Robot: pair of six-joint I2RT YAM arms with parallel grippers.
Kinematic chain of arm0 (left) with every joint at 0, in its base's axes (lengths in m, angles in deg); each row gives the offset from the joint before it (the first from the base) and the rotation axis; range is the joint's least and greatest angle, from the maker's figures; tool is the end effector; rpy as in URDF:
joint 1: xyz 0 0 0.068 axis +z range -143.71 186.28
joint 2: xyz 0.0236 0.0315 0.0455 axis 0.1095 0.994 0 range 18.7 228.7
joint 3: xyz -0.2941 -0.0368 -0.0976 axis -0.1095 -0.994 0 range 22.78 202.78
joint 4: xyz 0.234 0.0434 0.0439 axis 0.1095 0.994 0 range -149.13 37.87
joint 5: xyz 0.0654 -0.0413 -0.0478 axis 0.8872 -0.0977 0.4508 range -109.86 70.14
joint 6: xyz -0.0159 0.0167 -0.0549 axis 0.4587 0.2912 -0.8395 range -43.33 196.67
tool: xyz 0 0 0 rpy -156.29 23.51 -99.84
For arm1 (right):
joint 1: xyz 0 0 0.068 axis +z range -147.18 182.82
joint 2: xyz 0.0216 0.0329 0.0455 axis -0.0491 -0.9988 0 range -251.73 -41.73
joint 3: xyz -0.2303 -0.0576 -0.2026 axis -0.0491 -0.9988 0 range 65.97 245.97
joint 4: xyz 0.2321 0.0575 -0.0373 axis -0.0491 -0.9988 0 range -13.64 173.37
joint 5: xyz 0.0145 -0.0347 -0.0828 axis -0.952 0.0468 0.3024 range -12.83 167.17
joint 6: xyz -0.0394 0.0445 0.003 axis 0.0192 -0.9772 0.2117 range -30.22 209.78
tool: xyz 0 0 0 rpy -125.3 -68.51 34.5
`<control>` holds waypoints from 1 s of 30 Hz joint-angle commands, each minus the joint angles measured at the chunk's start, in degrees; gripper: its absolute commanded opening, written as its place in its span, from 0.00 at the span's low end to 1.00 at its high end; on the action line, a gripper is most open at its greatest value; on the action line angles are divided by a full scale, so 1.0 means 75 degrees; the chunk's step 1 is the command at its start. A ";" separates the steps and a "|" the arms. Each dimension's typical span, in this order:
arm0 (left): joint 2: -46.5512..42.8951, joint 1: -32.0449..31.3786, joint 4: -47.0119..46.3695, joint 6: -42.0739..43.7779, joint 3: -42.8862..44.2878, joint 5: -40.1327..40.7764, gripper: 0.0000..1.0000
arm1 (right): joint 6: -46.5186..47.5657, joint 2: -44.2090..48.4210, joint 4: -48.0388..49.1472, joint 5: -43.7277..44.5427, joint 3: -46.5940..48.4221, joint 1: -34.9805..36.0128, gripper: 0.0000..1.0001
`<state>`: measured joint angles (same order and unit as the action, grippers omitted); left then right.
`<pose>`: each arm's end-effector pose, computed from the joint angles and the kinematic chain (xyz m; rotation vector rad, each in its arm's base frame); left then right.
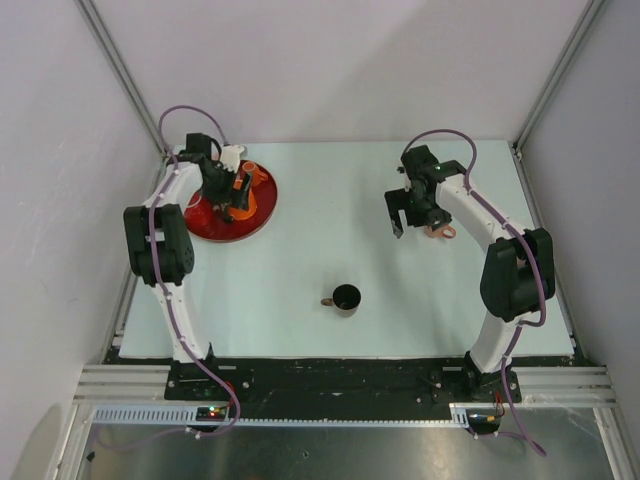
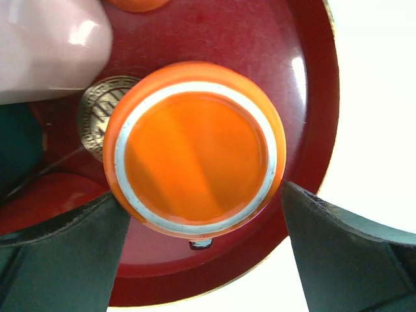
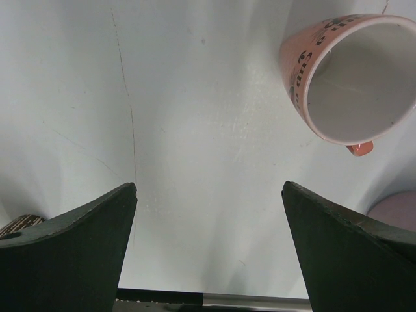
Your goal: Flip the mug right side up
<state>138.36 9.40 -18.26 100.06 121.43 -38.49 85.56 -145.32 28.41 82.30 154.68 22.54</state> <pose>0.4559 0.0108 0.2519 0.5586 2.5215 -0.2637 0.3440 0.1191 0.2996 -0.3527 2.7566 -0.0192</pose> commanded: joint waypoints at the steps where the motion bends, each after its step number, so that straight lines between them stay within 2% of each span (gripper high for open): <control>1: -0.0548 -0.0159 0.0062 -0.0090 -0.0120 -0.0113 0.97 | 0.0135 -0.0046 0.0004 -0.0052 0.0061 0.0064 0.99; 5: -0.0657 -0.0161 0.0051 -0.0151 -0.0234 0.0518 0.93 | 0.0173 -0.0065 0.0012 -0.0095 -0.0025 0.0113 0.99; 9: -0.0724 -0.0168 -0.0032 -0.0292 -0.0459 0.0937 0.78 | 0.0185 -0.0117 0.0056 -0.0187 -0.0090 0.0159 0.99; 18: -0.0505 -0.0217 -0.0394 -0.0421 -0.0698 0.1037 0.57 | 0.0247 -0.0129 0.0062 -0.0237 -0.0039 0.0257 0.99; 20: -0.0399 -0.0225 -0.0411 -0.0415 -0.0662 0.0936 0.50 | 0.0236 -0.0100 0.0054 -0.0232 -0.0047 0.0260 0.99; 22: -0.0309 -0.0227 -0.0424 -0.0457 -0.0600 0.0870 0.36 | 0.0224 -0.0058 0.0051 -0.0251 -0.0070 0.0272 0.99; 25: -0.0311 -0.0220 -0.0430 -0.0565 -0.0564 0.0652 0.08 | 0.0231 0.0048 0.0051 -0.0256 -0.0073 0.0327 0.99; 27: -0.0451 -0.0208 -0.0432 -0.0644 -0.0576 0.0477 0.02 | 0.0314 0.0179 0.0083 -0.0272 -0.0068 0.0397 0.99; 30: -0.0806 -0.0195 -0.0422 -0.0803 -0.0611 0.0145 0.00 | 0.0487 0.0544 0.0279 -0.0440 -0.0099 0.0581 0.99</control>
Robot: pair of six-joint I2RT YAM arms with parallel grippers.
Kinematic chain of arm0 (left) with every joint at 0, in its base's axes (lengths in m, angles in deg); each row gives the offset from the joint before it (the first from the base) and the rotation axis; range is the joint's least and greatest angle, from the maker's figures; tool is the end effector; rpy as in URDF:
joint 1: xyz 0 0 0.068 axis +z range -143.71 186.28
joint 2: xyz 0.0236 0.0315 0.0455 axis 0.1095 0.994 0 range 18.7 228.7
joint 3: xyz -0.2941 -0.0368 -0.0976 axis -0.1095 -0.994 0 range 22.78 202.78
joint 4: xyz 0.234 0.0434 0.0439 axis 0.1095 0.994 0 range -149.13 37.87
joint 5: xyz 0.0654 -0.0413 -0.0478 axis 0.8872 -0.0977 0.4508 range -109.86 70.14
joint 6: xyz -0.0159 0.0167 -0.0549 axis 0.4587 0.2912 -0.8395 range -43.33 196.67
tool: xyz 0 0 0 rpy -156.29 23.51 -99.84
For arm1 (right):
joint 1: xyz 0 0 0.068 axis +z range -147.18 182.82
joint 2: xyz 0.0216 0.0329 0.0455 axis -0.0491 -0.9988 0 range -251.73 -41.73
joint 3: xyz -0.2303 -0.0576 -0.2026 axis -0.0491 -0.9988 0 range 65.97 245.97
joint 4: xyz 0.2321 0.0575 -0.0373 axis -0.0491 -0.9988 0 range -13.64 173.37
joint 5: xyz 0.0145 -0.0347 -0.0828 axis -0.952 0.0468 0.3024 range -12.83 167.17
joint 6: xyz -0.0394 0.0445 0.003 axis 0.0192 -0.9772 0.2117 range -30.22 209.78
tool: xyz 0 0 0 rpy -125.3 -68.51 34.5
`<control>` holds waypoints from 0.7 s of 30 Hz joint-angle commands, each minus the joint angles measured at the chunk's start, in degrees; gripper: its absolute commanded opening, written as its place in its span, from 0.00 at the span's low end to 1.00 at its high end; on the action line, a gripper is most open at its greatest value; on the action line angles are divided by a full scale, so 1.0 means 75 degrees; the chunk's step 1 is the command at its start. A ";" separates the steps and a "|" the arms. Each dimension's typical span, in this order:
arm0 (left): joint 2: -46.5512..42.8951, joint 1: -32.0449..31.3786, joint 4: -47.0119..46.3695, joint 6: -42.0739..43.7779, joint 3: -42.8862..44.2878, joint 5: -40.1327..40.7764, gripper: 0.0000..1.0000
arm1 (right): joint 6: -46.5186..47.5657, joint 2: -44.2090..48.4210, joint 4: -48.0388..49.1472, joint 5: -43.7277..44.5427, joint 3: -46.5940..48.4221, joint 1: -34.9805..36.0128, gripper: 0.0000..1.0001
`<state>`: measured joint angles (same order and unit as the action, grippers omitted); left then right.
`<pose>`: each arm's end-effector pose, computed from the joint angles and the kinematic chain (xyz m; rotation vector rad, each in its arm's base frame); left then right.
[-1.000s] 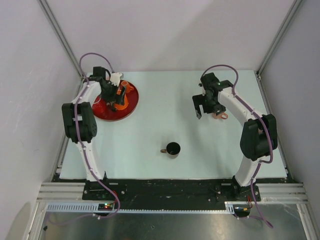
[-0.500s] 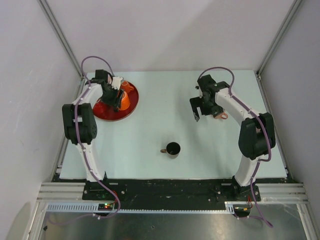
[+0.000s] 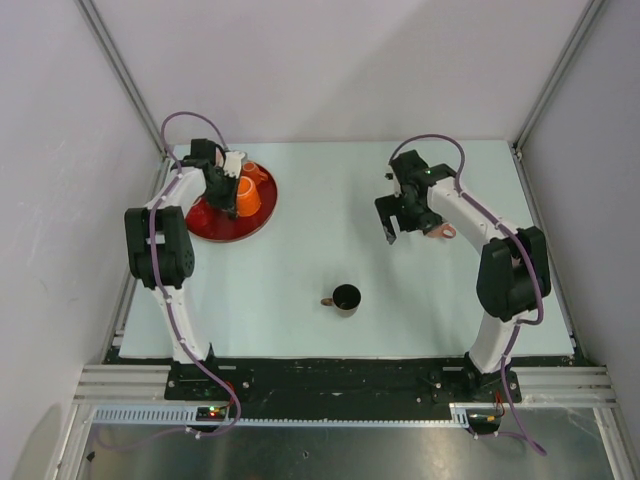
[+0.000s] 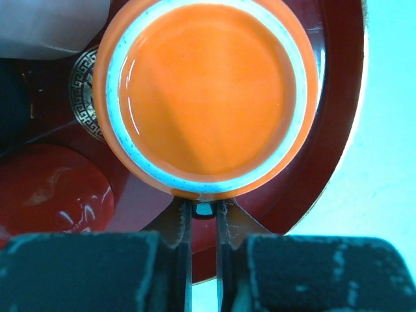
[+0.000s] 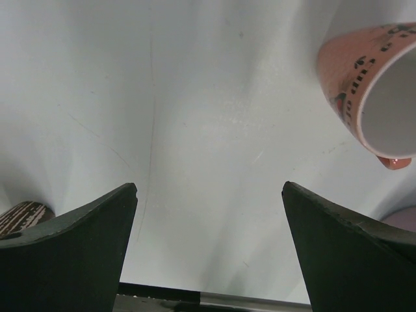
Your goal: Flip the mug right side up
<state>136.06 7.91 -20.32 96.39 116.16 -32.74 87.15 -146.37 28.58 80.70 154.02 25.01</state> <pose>0.4425 0.0028 0.2439 0.4845 2.5856 -0.1737 0.3403 0.1359 0.2901 -0.4634 2.7726 0.0146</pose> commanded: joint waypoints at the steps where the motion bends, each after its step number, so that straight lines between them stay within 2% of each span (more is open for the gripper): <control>1: -0.0668 0.0010 -0.0142 -0.0429 0.0084 -0.0735 0.00 | 0.0418 0.0820 0.0428 -0.0279 -0.0040 0.0363 0.99; 4: -0.1157 0.0006 -0.0140 -0.0969 0.0155 -0.1373 0.00 | 0.0890 0.1487 0.1177 -0.0346 -0.0283 0.0794 0.99; 9: -0.2160 -0.0117 -0.0137 -0.1948 0.0457 -0.2305 0.00 | 0.1764 0.2793 0.3511 -0.0989 -0.1153 0.1249 0.99; 13: -0.3042 -0.0422 -0.0137 -0.2624 0.0598 -0.3308 0.00 | 0.2536 0.3900 0.6074 -0.1631 -0.2285 0.1289 0.98; 15: -0.3338 -0.0506 -0.0136 -0.3127 0.0708 -0.3910 0.00 | 0.2957 0.4267 0.7791 -0.1971 -0.3095 0.1293 0.98; 18: -0.3735 -0.0712 -0.0138 -0.3693 0.0800 -0.4526 0.00 | 0.3648 0.4447 1.0132 -0.2565 -0.3851 0.1305 0.97; 21: -0.3997 -0.0950 -0.0137 -0.4166 0.0956 -0.5032 0.00 | 0.3939 0.4220 1.1786 -0.3108 -0.4183 0.1332 0.95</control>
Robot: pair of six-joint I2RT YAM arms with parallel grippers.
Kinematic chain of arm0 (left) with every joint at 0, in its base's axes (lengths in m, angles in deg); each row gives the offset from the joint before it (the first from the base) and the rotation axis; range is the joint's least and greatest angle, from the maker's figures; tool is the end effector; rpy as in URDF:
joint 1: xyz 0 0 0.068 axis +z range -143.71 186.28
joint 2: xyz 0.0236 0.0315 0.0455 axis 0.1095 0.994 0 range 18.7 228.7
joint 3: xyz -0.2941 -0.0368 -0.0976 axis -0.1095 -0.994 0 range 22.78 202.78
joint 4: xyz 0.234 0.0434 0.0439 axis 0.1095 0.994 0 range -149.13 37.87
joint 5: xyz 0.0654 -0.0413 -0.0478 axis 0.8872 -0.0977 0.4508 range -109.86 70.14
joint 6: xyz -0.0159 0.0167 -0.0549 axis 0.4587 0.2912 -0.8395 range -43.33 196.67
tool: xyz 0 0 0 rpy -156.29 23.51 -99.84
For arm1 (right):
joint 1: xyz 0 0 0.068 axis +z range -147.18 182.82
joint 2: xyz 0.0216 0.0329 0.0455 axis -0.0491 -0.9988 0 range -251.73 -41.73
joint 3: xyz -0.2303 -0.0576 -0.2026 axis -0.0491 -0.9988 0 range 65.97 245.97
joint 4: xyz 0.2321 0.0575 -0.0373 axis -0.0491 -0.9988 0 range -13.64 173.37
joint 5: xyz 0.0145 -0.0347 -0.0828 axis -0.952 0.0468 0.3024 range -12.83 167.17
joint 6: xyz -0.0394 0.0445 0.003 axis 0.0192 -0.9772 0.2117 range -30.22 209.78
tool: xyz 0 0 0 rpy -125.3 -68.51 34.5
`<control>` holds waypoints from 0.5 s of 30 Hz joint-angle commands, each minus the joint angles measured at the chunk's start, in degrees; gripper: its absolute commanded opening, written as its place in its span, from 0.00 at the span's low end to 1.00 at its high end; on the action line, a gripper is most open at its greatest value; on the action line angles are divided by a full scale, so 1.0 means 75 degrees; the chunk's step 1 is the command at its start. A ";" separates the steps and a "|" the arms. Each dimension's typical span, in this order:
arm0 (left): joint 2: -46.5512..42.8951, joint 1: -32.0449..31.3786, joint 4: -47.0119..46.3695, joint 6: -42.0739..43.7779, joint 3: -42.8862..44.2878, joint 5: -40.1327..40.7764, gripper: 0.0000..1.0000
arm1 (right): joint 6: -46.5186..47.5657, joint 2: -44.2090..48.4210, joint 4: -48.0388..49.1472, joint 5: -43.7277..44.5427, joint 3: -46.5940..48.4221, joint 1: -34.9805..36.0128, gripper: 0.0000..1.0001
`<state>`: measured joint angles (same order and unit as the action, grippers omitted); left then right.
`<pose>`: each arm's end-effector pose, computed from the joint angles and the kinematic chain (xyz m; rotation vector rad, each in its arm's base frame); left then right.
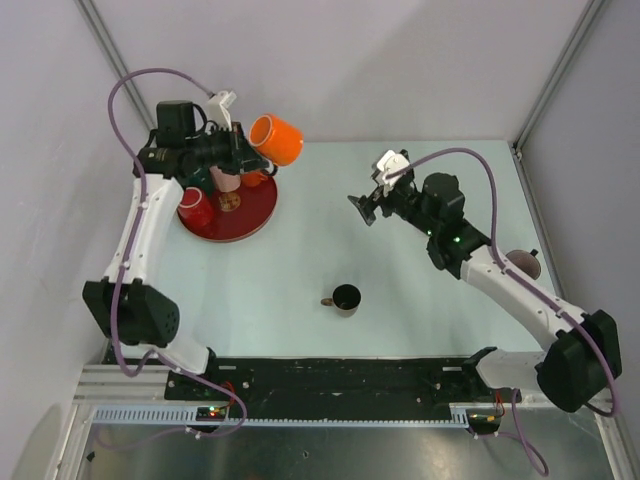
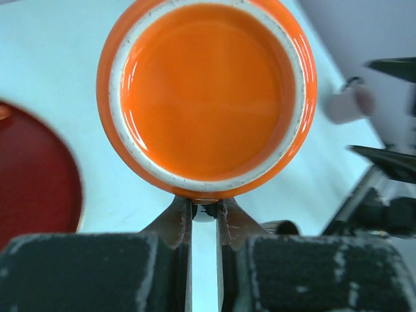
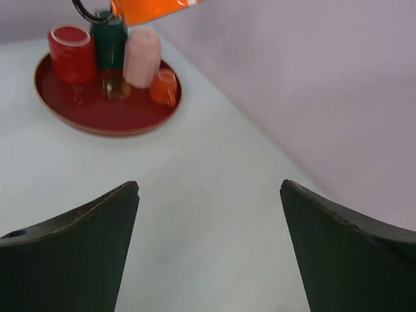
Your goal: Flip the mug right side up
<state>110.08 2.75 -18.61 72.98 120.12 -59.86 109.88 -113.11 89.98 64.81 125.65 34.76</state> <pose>0.3302 -0.0485 0.4398 0.3965 2.0882 -0.8274 0.2247 0.1510 0.4049 -0.8761 1.4197 0.3357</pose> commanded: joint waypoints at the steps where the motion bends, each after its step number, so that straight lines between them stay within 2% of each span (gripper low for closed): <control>1: -0.0592 -0.0364 -0.0369 -0.1191 0.0493 -0.1597 0.00 | 0.0931 -0.0318 0.4084 -0.1136 -0.0429 0.0031 0.95; 7: -0.0848 -0.0890 -0.0365 -0.1769 0.0695 -0.2440 0.00 | 0.0225 -0.0876 0.6418 -0.1502 -0.0410 0.0064 0.95; 15: -0.1013 -0.1448 -0.0367 -0.1823 0.0653 -0.2969 0.00 | -0.0655 -0.1452 0.7070 -0.2007 0.0077 -0.0057 0.92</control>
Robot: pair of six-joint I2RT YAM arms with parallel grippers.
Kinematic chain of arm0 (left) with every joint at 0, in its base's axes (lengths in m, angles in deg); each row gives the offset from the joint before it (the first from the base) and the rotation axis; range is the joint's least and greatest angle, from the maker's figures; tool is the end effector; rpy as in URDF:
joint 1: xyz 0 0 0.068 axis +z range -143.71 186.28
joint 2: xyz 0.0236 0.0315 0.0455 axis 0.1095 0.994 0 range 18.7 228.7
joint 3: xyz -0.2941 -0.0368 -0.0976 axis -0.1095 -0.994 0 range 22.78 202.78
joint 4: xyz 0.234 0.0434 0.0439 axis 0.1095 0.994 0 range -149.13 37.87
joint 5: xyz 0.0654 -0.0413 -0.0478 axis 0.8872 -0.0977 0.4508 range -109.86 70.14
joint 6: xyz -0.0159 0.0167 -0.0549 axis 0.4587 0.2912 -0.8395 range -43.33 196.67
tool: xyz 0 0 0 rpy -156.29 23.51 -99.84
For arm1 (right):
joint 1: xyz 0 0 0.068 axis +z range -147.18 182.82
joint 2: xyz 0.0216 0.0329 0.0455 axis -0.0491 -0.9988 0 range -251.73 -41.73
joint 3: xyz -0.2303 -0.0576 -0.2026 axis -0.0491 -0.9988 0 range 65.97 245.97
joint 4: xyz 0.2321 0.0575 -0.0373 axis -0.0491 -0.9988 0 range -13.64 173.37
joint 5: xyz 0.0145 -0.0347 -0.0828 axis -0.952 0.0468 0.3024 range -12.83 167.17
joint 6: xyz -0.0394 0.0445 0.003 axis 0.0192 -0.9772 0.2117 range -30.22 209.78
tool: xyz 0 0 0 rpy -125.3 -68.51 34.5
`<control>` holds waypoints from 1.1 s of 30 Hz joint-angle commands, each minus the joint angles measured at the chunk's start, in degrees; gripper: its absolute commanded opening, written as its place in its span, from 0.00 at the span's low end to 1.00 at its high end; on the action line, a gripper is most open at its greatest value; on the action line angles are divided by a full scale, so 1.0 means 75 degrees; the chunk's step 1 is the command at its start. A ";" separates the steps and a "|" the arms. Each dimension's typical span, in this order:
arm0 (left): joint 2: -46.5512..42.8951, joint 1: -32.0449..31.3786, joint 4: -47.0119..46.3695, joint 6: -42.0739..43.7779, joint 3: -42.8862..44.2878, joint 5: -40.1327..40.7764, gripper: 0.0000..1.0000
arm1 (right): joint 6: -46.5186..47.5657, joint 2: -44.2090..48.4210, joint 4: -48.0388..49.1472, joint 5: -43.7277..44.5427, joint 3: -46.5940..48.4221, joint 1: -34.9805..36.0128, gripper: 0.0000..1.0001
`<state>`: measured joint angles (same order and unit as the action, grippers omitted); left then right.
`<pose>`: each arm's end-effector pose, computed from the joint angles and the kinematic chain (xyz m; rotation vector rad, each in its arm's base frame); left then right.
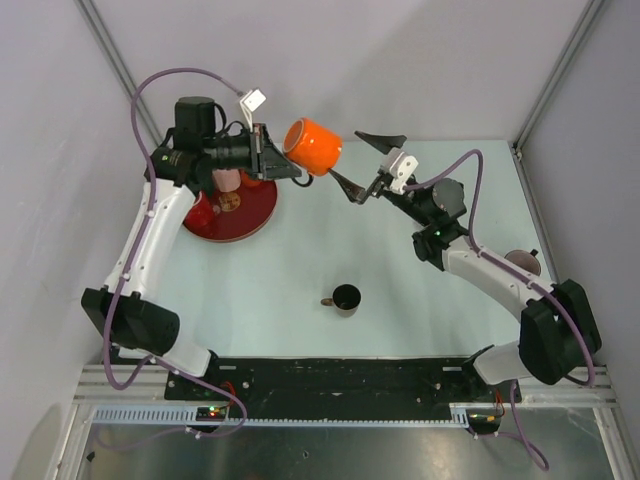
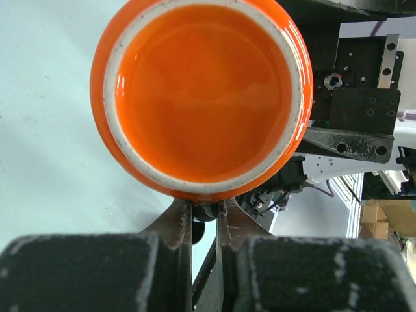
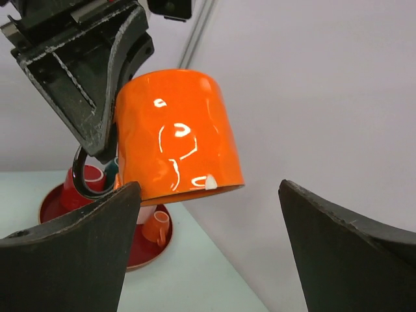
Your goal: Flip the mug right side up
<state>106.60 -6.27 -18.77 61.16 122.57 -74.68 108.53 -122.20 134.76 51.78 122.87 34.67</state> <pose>0.2880 -0.1007 0.4753 0.5604 1.9960 -1.2825 0.2444 0.1738 0.4320 -0.8216 0.7993 0.4437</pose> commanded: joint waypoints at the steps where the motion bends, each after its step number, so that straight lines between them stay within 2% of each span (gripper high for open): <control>1: -0.0557 -0.0287 -0.0350 -0.0261 0.0325 -0.1066 0.00 | -0.0608 -0.0275 0.1172 -0.0335 0.0473 -0.0049 0.91; 5: -0.0570 -0.0358 -0.0351 -0.0345 0.0288 -0.1413 0.00 | -0.0849 -0.0285 0.1253 -0.0688 0.0575 -0.0034 0.90; 10: -0.0586 -0.0340 -0.0348 -0.0237 0.0591 -0.1181 0.00 | -0.1567 0.0203 0.0986 -0.1950 0.0284 -0.0870 0.89; 12: -0.0551 -0.0350 -0.0352 -0.0228 0.0672 -0.1155 0.00 | -0.1437 0.0568 0.0040 -0.2364 0.0202 -0.1203 0.89; 15: -0.0495 -0.0354 -0.0346 -0.0257 0.0744 -0.1198 0.00 | -0.0072 0.1116 -0.1639 -0.2408 0.0182 -0.1342 0.91; 17: -0.0467 -0.0359 -0.0352 -0.0286 0.0760 -0.1236 0.00 | 0.0390 0.1251 -0.2113 -0.2288 0.0167 -0.1441 0.92; 19: -0.0460 -0.0369 -0.0353 -0.0334 0.0758 -0.1298 0.00 | 0.0558 0.1199 -0.2059 -0.2103 0.0170 -0.1510 0.92; 23: -0.0518 -0.0492 -0.0352 -0.0376 0.0670 -0.1423 0.00 | 0.0048 0.0818 -0.0951 -0.2034 0.0282 -0.1501 0.91; 29: -0.0598 -0.0845 -0.0344 -0.0327 0.0474 -0.1606 0.00 | -0.0207 0.0255 -0.0250 -0.2021 0.0757 -0.0906 0.91; 33: -0.0654 -0.0982 -0.0353 -0.0285 0.0281 -0.1714 0.00 | -0.0867 0.0181 0.0532 -0.2030 0.0780 -0.0818 0.91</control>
<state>105.88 -12.57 -18.26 59.56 124.75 -82.95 106.14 -121.30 129.67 36.16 125.61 27.81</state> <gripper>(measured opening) 0.125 0.908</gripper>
